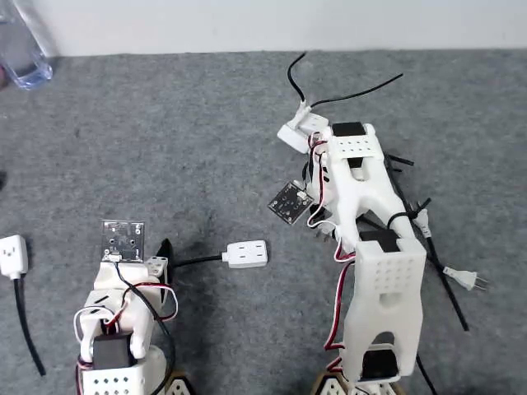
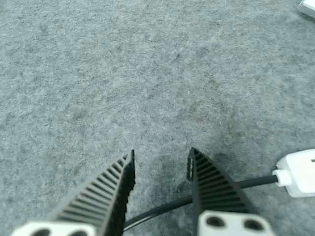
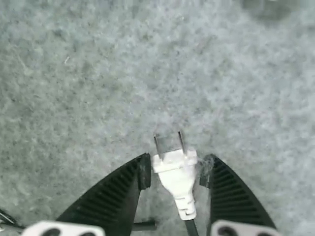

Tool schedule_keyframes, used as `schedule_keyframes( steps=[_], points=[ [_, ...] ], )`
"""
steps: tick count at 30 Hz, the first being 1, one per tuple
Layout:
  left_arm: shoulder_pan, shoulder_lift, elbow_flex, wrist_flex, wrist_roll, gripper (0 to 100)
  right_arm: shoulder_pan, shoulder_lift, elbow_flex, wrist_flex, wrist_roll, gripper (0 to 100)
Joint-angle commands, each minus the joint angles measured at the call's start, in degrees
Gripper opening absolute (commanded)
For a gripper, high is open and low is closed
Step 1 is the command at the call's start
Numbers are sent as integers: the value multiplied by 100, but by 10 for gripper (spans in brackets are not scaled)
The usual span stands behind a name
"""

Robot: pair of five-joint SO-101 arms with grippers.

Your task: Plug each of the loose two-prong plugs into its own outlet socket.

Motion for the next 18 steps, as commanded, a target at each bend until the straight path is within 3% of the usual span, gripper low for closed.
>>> schedule_keyframes(
  steps=[1,4,9,14,18],
  points=[
    [26,-18,-13,0,-44,169,163,119,-35,-119,70,132],
    [26,-18,-13,0,-44,169,347,119,-35,-119,79,43],
    [26,-18,-13,0,-44,169,602,189,-26,-127,352,64],
    [26,-18,-13,-9,-44,169,576,215,-35,13,299,13],
    [26,-18,-13,-9,-44,169,549,-127,-35,259,-79,9]
  ],
)
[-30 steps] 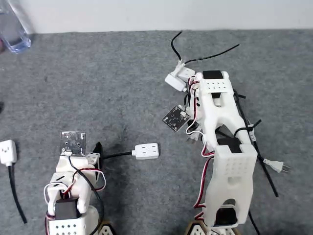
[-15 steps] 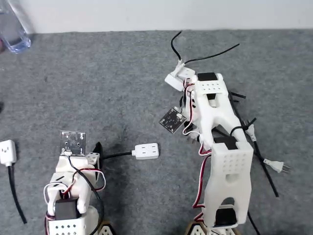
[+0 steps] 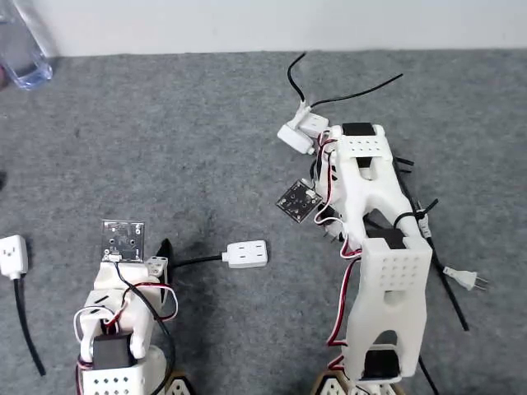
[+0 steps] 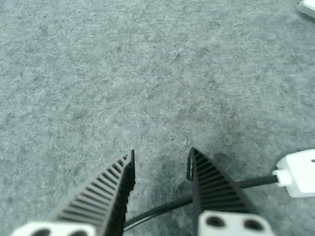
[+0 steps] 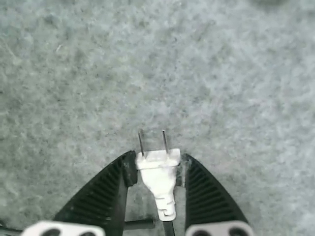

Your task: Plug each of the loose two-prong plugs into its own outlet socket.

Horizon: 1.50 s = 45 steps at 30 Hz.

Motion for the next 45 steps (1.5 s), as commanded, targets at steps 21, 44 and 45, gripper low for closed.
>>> schedule_keyframes(
  steps=[21,44,45],
  points=[
    [35,-18,-13,9,-44,169,-523,-1226,-18,391,-3903,9],
    [9,-18,-13,18,-44,169,-374,-1886,360,708,-4677,91],
    [9,-18,-13,18,-44,169,-374,-1886,448,664,-4677,132]
  ],
)
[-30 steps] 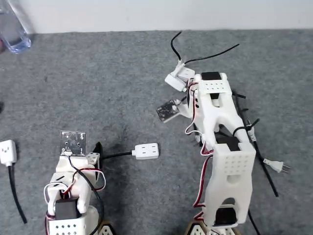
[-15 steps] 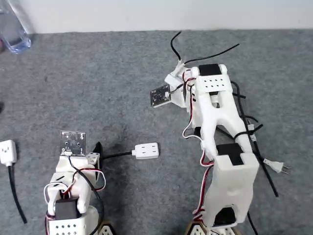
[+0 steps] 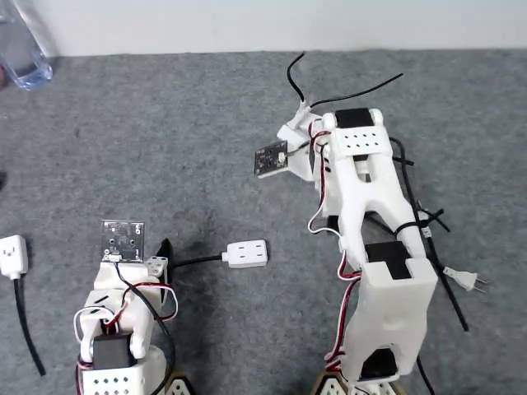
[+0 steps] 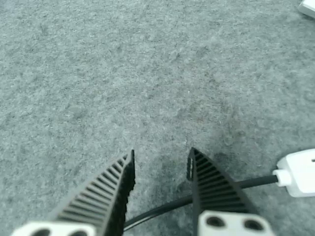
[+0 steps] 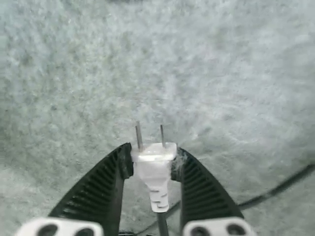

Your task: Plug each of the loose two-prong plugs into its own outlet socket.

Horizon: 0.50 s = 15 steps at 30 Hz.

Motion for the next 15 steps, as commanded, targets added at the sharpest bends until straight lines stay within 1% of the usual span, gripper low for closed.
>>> schedule_keyframes(
  steps=[1,3,4,7,15],
  points=[
    [9,-18,-13,18,-44,169,119,-338,193,-31,-26,171],
    [9,-18,-13,18,-44,169,207,-365,352,-277,-26,230],
    [18,-18,-13,18,-44,169,224,-365,404,-374,-26,243],
    [18,-18,-13,18,-44,169,321,-330,457,-532,-26,240],
    [18,-18,-13,18,-44,169,409,-497,316,-497,-35,240]
  ],
)
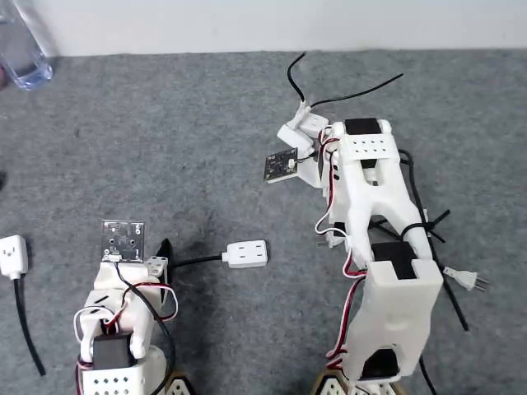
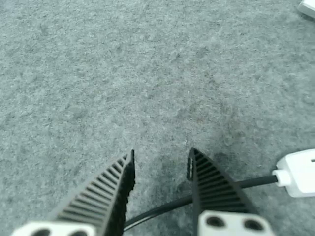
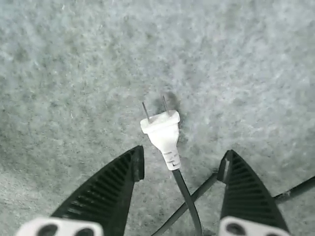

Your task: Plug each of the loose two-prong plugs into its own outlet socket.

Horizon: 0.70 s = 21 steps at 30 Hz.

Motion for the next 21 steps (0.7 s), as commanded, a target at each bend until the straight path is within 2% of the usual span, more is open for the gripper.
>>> schedule_keyframes(
  steps=[1,8,14,21],
  points=[
    [9,-18,-13,18,-44,169,180,-593,-246,-22,-35,240],
    [0,-18,-13,18,-44,169,259,-655,132,189,26,240],
    [0,-18,-13,18,-44,169,330,-576,870,-382,527,226],
    [0,-18,-13,18,-44,169,514,-585,1275,-338,1521,226]
  ],
)
